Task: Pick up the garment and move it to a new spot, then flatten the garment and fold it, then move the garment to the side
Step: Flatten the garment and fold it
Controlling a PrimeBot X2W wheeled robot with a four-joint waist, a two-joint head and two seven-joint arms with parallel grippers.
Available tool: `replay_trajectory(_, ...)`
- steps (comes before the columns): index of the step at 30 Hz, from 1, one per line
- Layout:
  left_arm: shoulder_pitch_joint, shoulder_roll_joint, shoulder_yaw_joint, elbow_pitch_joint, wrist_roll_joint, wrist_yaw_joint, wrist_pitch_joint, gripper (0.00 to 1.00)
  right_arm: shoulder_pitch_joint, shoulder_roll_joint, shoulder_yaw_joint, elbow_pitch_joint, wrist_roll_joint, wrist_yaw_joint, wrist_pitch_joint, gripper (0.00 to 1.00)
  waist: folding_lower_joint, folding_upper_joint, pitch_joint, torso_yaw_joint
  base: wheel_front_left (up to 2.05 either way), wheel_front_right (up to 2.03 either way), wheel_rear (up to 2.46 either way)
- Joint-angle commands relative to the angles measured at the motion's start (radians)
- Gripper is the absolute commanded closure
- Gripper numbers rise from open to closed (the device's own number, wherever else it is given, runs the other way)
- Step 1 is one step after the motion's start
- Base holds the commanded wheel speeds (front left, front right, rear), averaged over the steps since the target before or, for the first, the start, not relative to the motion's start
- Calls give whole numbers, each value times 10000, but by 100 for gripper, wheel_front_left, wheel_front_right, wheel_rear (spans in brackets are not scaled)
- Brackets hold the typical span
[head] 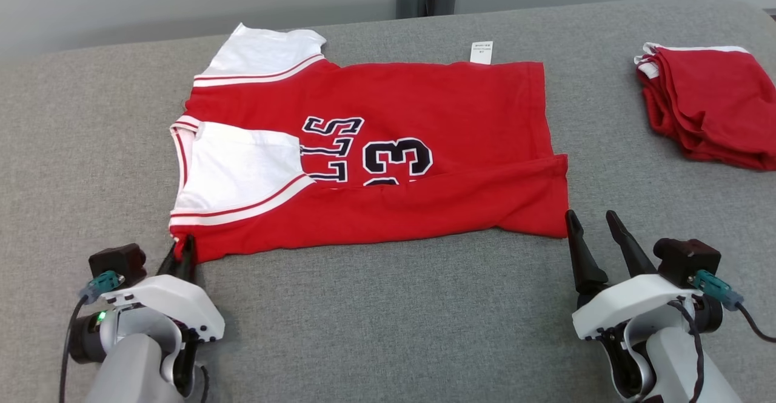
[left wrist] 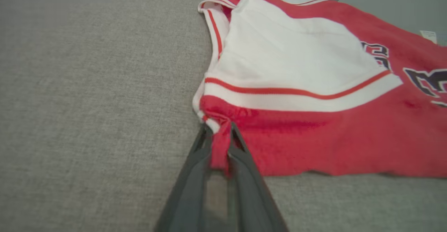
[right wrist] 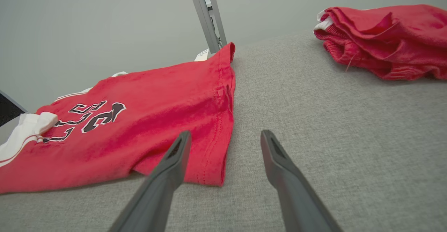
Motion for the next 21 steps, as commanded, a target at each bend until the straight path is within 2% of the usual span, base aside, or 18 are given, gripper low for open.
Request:
replay_trajectory(1, -12, -72, -59, -78, 8, -29, -198, 100, -250, -51, -6, 287, -25, 1, 68, 0, 0, -1, 37, 24, 0, 0, 0)
replay_trajectory(8, -24, -60, -16, -636, -87, 25, -721, 100, -834, -51, 177, 1554, 9, 1, 246, 0, 0, -1, 92, 268, 0, 0, 0)
replay_trajectory(15, 90, 29, 58, -1187, -175, 143, -942, 100, -1309, -39, 925, 2798, 715, 1, 640, 0, 0, -1, 65, 474, 0, 0, 0)
replay_trajectory(16, 113, 32, 44, -1238, -171, 156, -963, 100, -1384, -31, 1031, 2942, 816, 1, 662, 9, 0, -1, 59, 488, 0, 0, 0)
replay_trajectory(17, 132, 31, 28, -1291, -176, 147, -982, 100, -1456, -30, 1130, 3061, 895, 2, 643, 40, 0, -1, 50, 501, 0, 0, 0)
replay_trajectory(19, 176, 18, -4, -1401, -189, 130, -1002, 100, -1602, -7, 1359, 3252, 1049, 2, 571, 75, 0, -1, 17, 524, 0, 0, 0)
replay_trajectory(20, 207, 3, -21, -1461, -199, 138, -1010, 100, -1663, 1, 1450, 3307, 1129, 2, 521, 100, 0, -1, -8, 528, 0, 0, 0)
replay_trajectory(21, 250, -2, -31, -1526, -207, 143, -1019, 100, -1723, -8, 1516, 3378, 1204, 2, 487, 100, 0, -1, -36, 527, 0, 0, 0)
